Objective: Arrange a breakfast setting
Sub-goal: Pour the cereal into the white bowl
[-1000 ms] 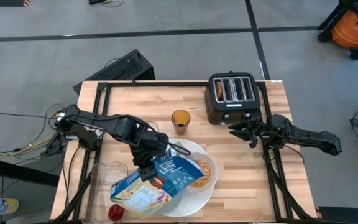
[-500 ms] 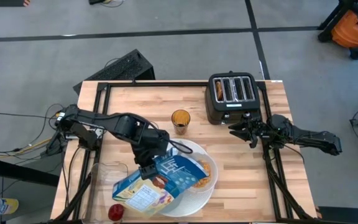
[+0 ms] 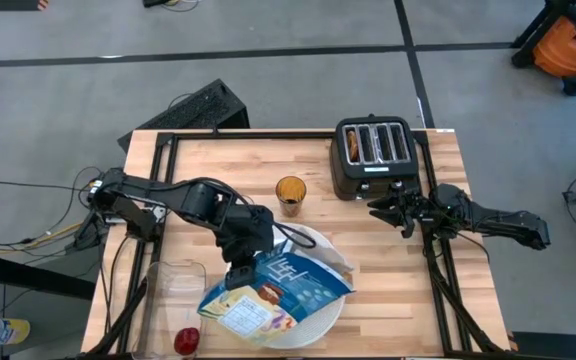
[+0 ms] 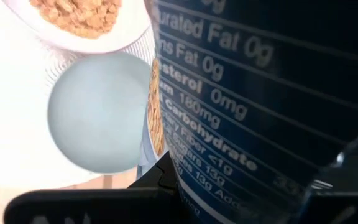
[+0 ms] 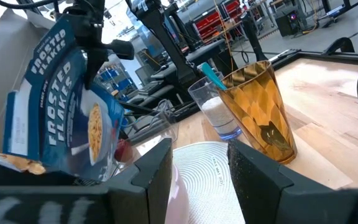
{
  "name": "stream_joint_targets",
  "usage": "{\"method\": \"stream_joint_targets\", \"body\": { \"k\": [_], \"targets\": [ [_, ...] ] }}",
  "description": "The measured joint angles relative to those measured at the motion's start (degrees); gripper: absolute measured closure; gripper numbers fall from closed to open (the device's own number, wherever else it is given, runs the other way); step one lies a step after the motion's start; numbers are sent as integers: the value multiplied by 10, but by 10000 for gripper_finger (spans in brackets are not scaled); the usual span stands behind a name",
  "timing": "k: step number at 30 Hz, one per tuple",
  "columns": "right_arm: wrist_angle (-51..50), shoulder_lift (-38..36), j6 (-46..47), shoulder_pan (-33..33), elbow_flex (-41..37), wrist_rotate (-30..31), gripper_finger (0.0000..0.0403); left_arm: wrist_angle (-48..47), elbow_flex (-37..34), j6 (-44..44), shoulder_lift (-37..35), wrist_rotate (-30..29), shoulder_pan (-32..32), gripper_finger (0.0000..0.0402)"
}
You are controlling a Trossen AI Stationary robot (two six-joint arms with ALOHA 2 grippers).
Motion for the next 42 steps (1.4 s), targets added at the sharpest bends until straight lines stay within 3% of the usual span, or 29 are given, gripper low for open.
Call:
{"method": "stream_joint_targets", "body": {
  "k": [24, 42],
  "targets": [
    [0, 0, 0, 0, 0, 0, 225, 28, 0, 50, -99, -163, -3, 352],
    [0, 0, 0, 0, 0, 0, 225, 79, 0, 103, -102, -164, -3, 352]
  ]
}}
